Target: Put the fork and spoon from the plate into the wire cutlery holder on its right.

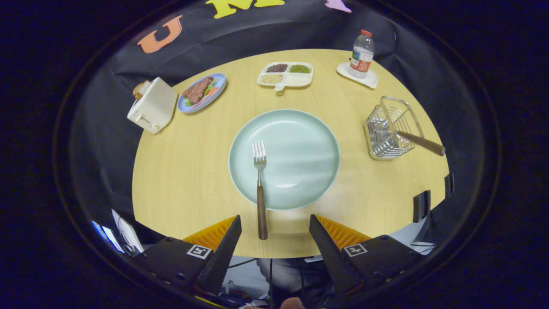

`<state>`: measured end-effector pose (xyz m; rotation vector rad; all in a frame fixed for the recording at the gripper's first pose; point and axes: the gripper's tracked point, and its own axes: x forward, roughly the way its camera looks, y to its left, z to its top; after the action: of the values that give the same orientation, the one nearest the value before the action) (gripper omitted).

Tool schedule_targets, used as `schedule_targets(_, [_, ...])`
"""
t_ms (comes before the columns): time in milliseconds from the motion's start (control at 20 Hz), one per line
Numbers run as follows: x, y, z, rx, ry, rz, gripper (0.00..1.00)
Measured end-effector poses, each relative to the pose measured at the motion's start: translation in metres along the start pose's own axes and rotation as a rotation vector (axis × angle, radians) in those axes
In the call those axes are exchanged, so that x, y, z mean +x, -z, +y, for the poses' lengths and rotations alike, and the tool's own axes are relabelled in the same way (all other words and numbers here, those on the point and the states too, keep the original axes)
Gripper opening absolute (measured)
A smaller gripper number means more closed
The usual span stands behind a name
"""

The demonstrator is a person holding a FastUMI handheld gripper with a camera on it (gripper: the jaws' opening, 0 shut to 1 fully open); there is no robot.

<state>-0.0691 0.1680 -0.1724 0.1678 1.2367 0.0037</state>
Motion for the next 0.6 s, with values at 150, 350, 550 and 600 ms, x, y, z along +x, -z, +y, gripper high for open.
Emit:
schedule_targets(150, [0.019,0.009,0.007,0.005,0.004,0.029,0.95])
schedule_targets(350, [0.039,0.012,0.007,0.002,0.04,0.03,0.92])
schedule_targets(550, [0.057,0.014,0.009,0.023,0.048,0.051,0.75])
schedule_targets(600, [0.062,0.015,0.009,0.028,0.05,0.056,0.69])
